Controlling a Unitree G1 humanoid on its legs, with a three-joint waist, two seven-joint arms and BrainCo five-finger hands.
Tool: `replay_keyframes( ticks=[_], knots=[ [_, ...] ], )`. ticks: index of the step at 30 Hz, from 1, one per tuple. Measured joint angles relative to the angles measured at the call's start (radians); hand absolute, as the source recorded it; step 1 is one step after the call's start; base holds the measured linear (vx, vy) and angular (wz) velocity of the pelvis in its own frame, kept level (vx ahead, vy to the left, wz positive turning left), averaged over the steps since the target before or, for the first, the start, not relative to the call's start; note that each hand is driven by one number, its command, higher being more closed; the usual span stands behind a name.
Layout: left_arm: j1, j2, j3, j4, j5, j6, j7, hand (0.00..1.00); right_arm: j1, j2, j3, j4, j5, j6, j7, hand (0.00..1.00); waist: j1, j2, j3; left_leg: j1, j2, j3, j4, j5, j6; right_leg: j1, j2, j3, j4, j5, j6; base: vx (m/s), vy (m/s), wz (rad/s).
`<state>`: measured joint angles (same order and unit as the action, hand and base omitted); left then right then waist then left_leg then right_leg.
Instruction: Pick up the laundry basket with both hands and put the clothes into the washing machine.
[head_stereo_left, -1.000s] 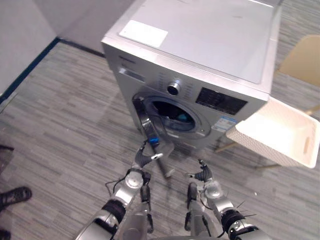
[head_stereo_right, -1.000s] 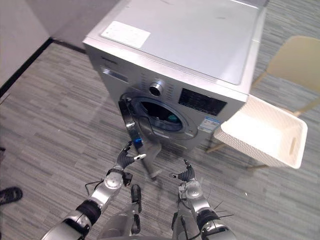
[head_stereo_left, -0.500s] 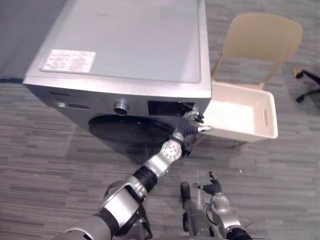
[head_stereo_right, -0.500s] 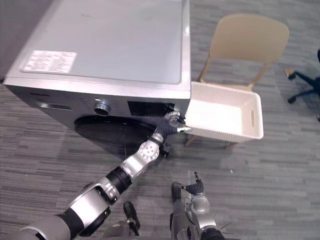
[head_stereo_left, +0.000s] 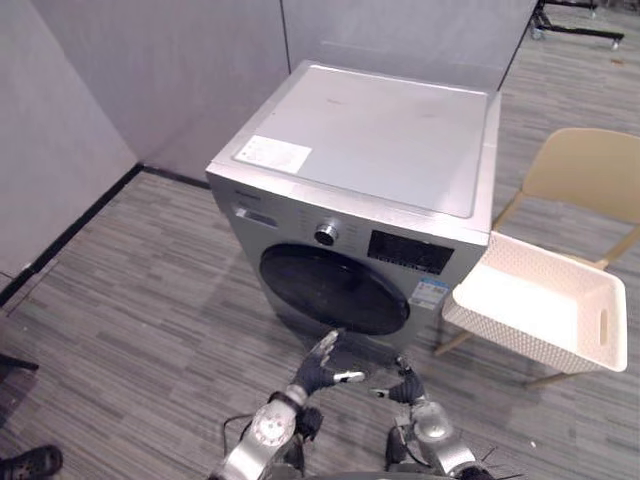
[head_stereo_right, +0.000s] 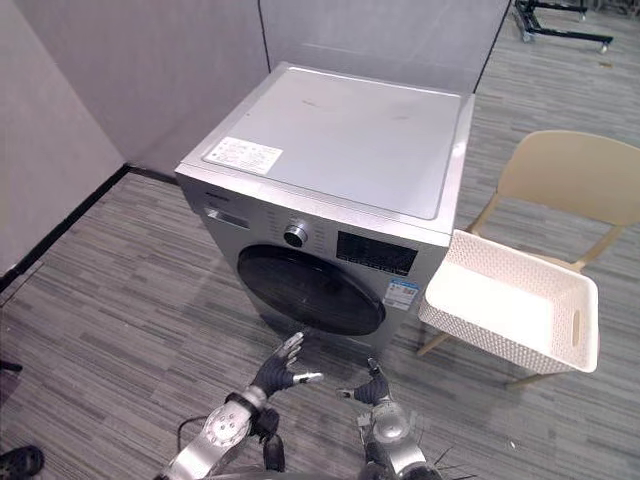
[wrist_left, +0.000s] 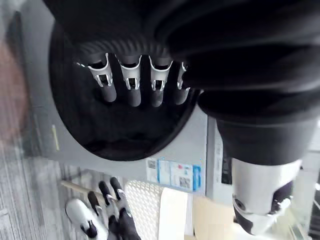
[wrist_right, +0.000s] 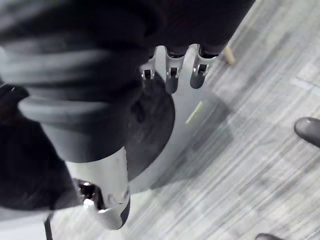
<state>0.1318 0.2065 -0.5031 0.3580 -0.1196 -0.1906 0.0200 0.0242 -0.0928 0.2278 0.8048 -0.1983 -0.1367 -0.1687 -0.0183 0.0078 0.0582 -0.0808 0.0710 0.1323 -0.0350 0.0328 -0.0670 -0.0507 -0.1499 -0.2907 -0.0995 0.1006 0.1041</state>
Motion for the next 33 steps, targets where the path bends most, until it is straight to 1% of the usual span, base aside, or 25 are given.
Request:
replay_keyframes(
  ticks=[2, 5, 6, 7, 8, 9, 12, 14, 15, 16, 17, 18, 19, 20, 21, 22, 23, 24, 26, 27, 28, 30, 31, 32, 33],
  knots=[
    [0.009, -0.011, 0.062, 0.079, 0.021, -0.015, 0.003, 0.0, 0.007, -0.017, -0.004, 0.06, -0.018, -0.005, -0.001, 0.0, 0.006, 0.001, 0.0, -0.019, -0.01, -0.043, 0.021, -0.003, 0.003, 0.025, -0.009, -0.048, 0.001, -0.016, 0.01, 0.01, 0.026, 0.67],
    [-0.018, -0.06, 0.221, 0.23, 0.062, -0.011, 0.038, 0.0, 0.004, -0.044, -0.026, 0.095, -0.02, 0.009, -0.003, 0.0, 0.01, 0.002, 0.003, -0.102, -0.03, -0.116, 0.092, -0.011, 0.02, 0.049, -0.025, -0.162, 0.001, -0.03, 0.021, 0.01, 0.038, 1.19],
    [-0.033, -0.074, 0.283, 0.282, 0.076, -0.006, 0.066, 0.0, 0.004, -0.05, -0.03, 0.095, -0.019, 0.009, -0.004, 0.0, 0.01, 0.002, 0.004, -0.127, -0.024, -0.06, 0.103, -0.017, 0.051, 0.071, -0.037, -0.225, 0.002, -0.037, 0.026, 0.06, 0.096, 1.58],
    [-0.042, -0.079, 0.331, 0.324, 0.089, 0.001, 0.092, 0.0, 0.001, -0.051, -0.046, 0.1, -0.019, 0.01, -0.003, 0.0, 0.014, 0.0, 0.006, -0.134, 0.013, 0.089, 0.124, -0.021, 0.069, 0.09, -0.051, -0.287, 0.023, -0.053, 0.035, 0.09, 0.11, 1.54],
    [-0.045, -0.081, 0.353, 0.342, 0.095, 0.006, 0.1, 0.0, -0.001, -0.051, -0.056, 0.1, -0.019, 0.01, -0.003, 0.0, 0.017, -0.002, 0.007, -0.132, 0.028, 0.156, 0.134, -0.023, 0.073, 0.095, -0.062, -0.306, 0.036, -0.062, 0.045, 0.14, 0.143, 1.31],
    [-0.046, -0.083, 0.412, 0.393, 0.099, 0.011, 0.122, 0.0, -0.02, -0.051, -0.071, 0.11, -0.018, 0.01, -0.003, 0.0, 0.04, -0.004, 0.008, -0.135, 0.039, 0.25, 0.167, -0.024, 0.074, 0.096, -0.091, -0.34, 0.066, -0.075, 0.064, 0.13, 0.114, 0.72],
    [-0.043, -0.06, 0.492, 0.49, 0.131, 0.024, 0.161, 0.0, -0.072, -0.037, -0.078, 0.119, -0.007, 0.013, -0.001, 0.0, 0.06, -0.025, 0.021, -0.158, 0.003, 0.231, 0.203, -0.059, 0.086, 0.103, -0.123, -0.35, 0.071, -0.088, 0.072, 0.18, 0.15, 0.46],
    [-0.016, -0.047, 0.517, 0.544, 0.138, 0.037, 0.171, 0.0, -0.08, -0.012, -0.109, 0.12, -0.001, 0.01, 0.006, 0.0, 0.064, -0.031, 0.027, -0.177, -0.017, 0.197, 0.291, -0.156, 0.104, 0.113, -0.182, -0.378, 0.177, -0.124, 0.101, 0.18, 0.124, 0.46],
    [-0.003, -0.05, 0.516, 0.548, 0.142, 0.04, 0.175, 0.0, -0.079, -0.012, -0.11, 0.12, 0.001, 0.01, 0.011, 0.0, 0.063, -0.029, 0.026, -0.175, -0.018, 0.188, 0.309, -0.178, 0.107, 0.1, -0.206, -0.367, 0.247, -0.14, 0.097, 0.2, 0.134, 0.37],
    [0.023, -0.055, 0.514, 0.548, 0.156, 0.044, 0.175, 0.0, -0.074, -0.013, -0.11, 0.119, 0.004, 0.01, 0.022, 0.0, 0.062, -0.027, 0.026, -0.158, -0.023, 0.166, 0.327, -0.206, 0.114, 0.055, -0.263, -0.326, 0.42, -0.156, 0.07, 0.24, 0.148, 0.4],
    [0.033, -0.055, 0.514, 0.549, 0.17, 0.052, 0.176, 0.0, -0.065, -0.012, -0.109, 0.118, 0.004, 0.011, 0.034, 0.0, 0.059, -0.027, 0.03, -0.137, -0.035, 0.132, 0.337, -0.224, 0.12, -0.023, -0.309, -0.243, 0.623, -0.14, 0.002, 0.31, 0.178, 0.59],
    [0.036, -0.048, 0.514, 0.55, 0.173, 0.055, 0.176, 0.0, -0.059, -0.007, -0.108, 0.119, 0.004, 0.011, 0.041, 0.0, 0.052, -0.018, 0.041, -0.126, -0.036, 0.102, 0.339, -0.238, 0.134, -0.084, -0.298, -0.138, 0.755, -0.169, -0.021, 0.28, 0.14, 0.64],
    [0.035, -0.046, 0.514, 0.552, 0.173, 0.055, 0.176, 0.0, -0.058, -0.004, -0.108, 0.12, 0.004, 0.011, 0.042, 0.0, 0.042, -0.023, 0.047, -0.112, -0.038, 0.08, 0.337, -0.244, 0.14, -0.112, -0.267, -0.083, 0.815, -0.219, -0.019, 0.3, 0.086, 0.87],
    [0.026, -0.043, 0.515, 0.556, 0.172, 0.055, 0.177, 0.0, -0.057, 0.0, -0.106, 0.116, 0.014, 0.009, 0.044, 0.0, 0.029, -0.029, 0.061, -0.078, -0.039, 0.036, 0.326, -0.252, 0.141, -0.15, -0.192, -0.013, 0.871, -0.294, -0.017, 0.33, 0.034, 0.94],
    [0.023, -0.036, 0.517, 0.557, 0.172, 0.055, 0.176, 0.0, -0.053, -0.005, -0.098, 0.113, 0.029, 0.009, 0.044, 0.0, 0.028, -0.03, 0.064, -0.049, -0.039, 0.002, 0.314, -0.26, 0.14, -0.189, -0.125, 0.02, 0.867, -0.342, -0.032, 0.33, 0.023, 0.93],
    [0.018, -0.038, 0.518, 0.557, 0.172, 0.055, 0.177, 0.0, -0.054, -0.009, -0.092, 0.112, 0.033, 0.007, 0.044, 0.0, 0.028, -0.03, 0.064, -0.038, -0.04, -0.012, 0.312, -0.26, 0.138, -0.21, -0.094, 0.029, 0.851, -0.356, -0.038, 0.34, -0.005, 0.96],
    [0.0, -0.046, 0.519, 0.558, 0.172, 0.055, 0.176, 0.0, -0.054, -0.016, -0.091, 0.109, 0.04, 0.002, 0.044, 0.0, 0.022, -0.024, 0.07, -0.017, -0.043, -0.055, 0.311, -0.268, 0.131, -0.253, -0.031, 0.061, 0.793, -0.369, -0.039, 0.36, -0.053, 1.24],
    [-0.019, -0.058, 0.526, 0.558, 0.172, 0.051, 0.176, 0.0, -0.055, -0.022, -0.091, 0.109, 0.04, 0.001, 0.045, 0.0, 0.007, -0.019, 0.079, 0.007, -0.052, -0.113, 0.306, -0.271, 0.126, -0.29, 0.027, 0.124, 0.713, -0.367, -0.038, 0.44, -0.11, 1.6],
    [-0.036, -0.072, 0.539, 0.558, 0.171, 0.048, 0.176, 0.0, -0.054, -0.03, -0.092, 0.109, 0.041, -0.001, 0.046, 0.0, -0.01, -0.014, 0.09, 0.035, -0.063, -0.182, 0.289, -0.273, 0.112, -0.318, 0.069, 0.216, 0.587, -0.338, -0.016, 0.35, -0.131, 1.6],
    [-0.035, -0.071, 0.541, 0.56, 0.171, 0.045, 0.176, 0.0, -0.046, -0.032, -0.092, 0.106, 0.043, -0.002, 0.046, 0.0, -0.024, -0.03, 0.093, 0.06, -0.084, -0.229, 0.287, -0.288, 0.08, -0.321, 0.075, 0.279, 0.453, -0.221, -0.031, 0.32, -0.155, 1.44],
    [-0.034, -0.07, 0.544, 0.562, 0.172, 0.045, 0.176, 0.0, -0.035, -0.033, -0.092, 0.102, 0.044, -0.002, 0.046, 0.0, -0.021, -0.042, 0.089, 0.068, -0.089, -0.244, 0.291, -0.298, 0.065, -0.318, 0.067, 0.283, 0.453, -0.132, -0.038, 0.48, -0.264, 1.48],
    [-0.031, -0.11, 0.587, 0.568, 0.172, 0.044, 0.178, 0.0, -0.023, -0.038, -0.094, 0.064, 0.05, -0.005, 0.054, 0.0, 0.005, -0.003, 0.094, 0.044, -0.045, -0.26, 0.368, -0.298, 0.034, -0.291, 0.074, 0.215, 0.477, -0.173, -0.078, 0.44, -0.261, 0.85],
    [-0.031, -0.122, 0.602, 0.567, 0.171, 0.044, 0.18, 0.0, -0.025, -0.04, -0.094, 0.046, 0.049, -0.005, 0.056, 0.0, 0.008, 0.004, 0.1, 0.015, -0.034, -0.246, 0.427, -0.296, 0.03, -0.281, 0.077, 0.197, 0.473, -0.185, -0.083, 0.36, -0.234, 0.68],
    [-0.033, -0.14, 0.627, 0.567, 0.172, 0.047, 0.179, 0.0, -0.026, -0.042, -0.094, 0.024, 0.049, -0.005, 0.058, 0.0, 0.006, 0.013, 0.108, -0.038, -0.016, -0.217, 0.539, -0.284, 0.01, -0.254, 0.081, 0.167, 0.464, -0.196, -0.096, 0.25, -0.205, 0.73],
    [-0.033, -0.161, 0.651, 0.563, 0.171, 0.05, 0.18, 0.0, -0.022, -0.029, -0.092, 0.004, 0.05, -0.005, 0.058, 0.0, 0.009, 0.012, 0.118, -0.109, 0.028, -0.15, 0.704, -0.265, -0.034, -0.193, 0.092, 0.139, 0.435, -0.206, -0.111, 0.37, -0.288, 0.73]
  ],
)
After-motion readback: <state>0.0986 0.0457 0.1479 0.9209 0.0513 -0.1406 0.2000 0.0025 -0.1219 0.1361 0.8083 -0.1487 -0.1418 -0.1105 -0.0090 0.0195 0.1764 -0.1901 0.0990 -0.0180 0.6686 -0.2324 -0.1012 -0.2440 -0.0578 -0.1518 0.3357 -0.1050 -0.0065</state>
